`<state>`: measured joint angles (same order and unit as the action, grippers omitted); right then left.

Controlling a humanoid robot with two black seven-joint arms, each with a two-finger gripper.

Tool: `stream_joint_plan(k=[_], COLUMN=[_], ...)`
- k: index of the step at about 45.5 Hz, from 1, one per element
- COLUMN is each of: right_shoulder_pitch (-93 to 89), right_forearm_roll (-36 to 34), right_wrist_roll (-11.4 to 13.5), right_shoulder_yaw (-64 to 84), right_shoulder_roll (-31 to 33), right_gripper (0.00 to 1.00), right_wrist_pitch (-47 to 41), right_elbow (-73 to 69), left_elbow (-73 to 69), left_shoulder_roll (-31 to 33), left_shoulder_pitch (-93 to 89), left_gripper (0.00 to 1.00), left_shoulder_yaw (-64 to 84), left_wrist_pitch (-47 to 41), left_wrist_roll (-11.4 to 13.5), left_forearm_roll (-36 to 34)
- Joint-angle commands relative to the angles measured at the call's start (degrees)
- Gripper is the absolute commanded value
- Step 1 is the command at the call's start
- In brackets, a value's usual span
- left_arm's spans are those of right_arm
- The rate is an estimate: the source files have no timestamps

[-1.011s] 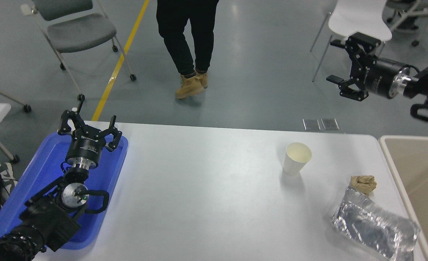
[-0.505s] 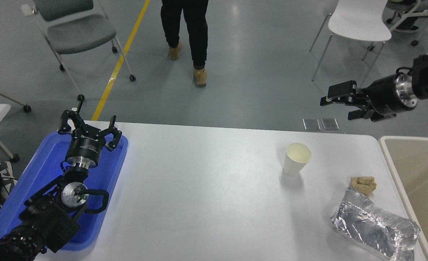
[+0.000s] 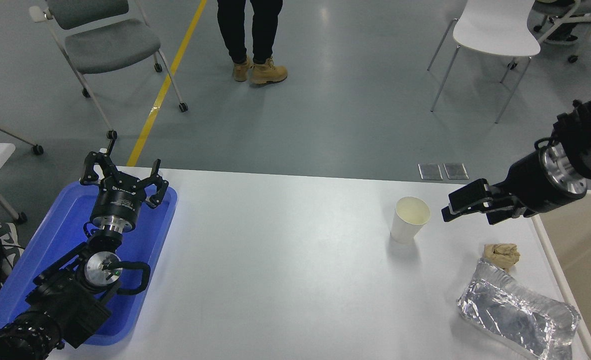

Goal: Pick up paper cup place in dustbin

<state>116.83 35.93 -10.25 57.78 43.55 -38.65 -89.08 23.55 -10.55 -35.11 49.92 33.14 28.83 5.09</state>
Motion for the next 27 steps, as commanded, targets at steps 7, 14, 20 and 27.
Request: stream_joint_plan(k=[7, 14, 20, 27], right_shoulder_pitch=[5.7, 7.2, 7.3, 7.4], right_forearm_roll=[0.4, 0.1, 0.3, 0.4], right_wrist_roll=[0.7, 0.8, 1.0, 2.0], right_shoulder_yaw=[8.9, 12.8, 13.2, 13.3], right_shoulder_roll=[2.9, 3.8, 3.9, 4.2], right_gripper=[1.00, 1.00, 1.00, 1.00], right_wrist_pitch=[-4.2, -3.7, -3.2, -1.7], right_elbow=[-6.0, -6.1, -6.0, -5.8], left_elbow=[0.0, 0.0, 0.0, 0.0], left_shoulder_roll=[0.0, 0.0, 0.0, 0.0], left_shoulder_pitch=[0.0, 0.0, 0.0, 0.0], left_gripper=[1.00, 1.00, 1.00, 1.00], left_shoulder_yaw=[0.0, 0.0, 0.0, 0.0], left_wrist_pitch=[0.0, 0.0, 0.0, 0.0], left_wrist_roll=[0.0, -0.1, 0.0, 0.0], left_forearm_roll=[0.0, 0.0, 0.0, 0.0])
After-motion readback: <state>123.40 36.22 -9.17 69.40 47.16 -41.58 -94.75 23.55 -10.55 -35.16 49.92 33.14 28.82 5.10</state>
